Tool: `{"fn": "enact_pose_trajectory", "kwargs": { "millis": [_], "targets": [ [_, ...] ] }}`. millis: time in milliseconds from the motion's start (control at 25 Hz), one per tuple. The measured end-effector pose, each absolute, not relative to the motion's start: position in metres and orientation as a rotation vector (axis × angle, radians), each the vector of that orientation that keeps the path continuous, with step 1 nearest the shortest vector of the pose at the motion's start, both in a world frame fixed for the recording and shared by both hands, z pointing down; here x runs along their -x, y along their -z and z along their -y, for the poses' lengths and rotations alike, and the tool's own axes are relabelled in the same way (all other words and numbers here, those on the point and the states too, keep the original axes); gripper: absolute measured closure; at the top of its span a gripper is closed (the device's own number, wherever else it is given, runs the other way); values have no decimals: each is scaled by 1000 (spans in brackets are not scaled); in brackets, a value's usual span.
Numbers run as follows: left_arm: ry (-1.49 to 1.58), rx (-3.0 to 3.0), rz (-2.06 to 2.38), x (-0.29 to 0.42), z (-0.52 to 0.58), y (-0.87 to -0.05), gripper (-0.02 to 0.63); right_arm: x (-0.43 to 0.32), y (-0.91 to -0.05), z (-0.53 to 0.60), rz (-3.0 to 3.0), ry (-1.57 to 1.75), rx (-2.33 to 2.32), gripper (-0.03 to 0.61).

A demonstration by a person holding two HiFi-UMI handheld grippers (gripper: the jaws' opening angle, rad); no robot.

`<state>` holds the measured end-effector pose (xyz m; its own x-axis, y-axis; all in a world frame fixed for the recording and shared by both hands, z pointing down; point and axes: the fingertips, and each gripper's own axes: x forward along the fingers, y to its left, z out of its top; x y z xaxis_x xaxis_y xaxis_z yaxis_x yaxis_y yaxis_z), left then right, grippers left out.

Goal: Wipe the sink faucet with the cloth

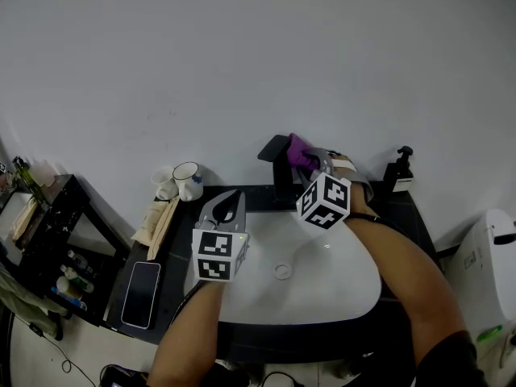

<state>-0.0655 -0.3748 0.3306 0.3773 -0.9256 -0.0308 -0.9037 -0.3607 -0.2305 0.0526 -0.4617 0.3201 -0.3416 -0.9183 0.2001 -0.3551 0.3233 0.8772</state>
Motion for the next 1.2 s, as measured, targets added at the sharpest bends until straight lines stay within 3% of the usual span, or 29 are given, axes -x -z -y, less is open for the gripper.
{"fn": "enact_pose_trajectory", "kwargs": {
  "millis": [1200],
  "targets": [
    [160,2423,-1623,63,375,-330,597,-60,-418,427,1505,1160,-729,477]
  ]
}}
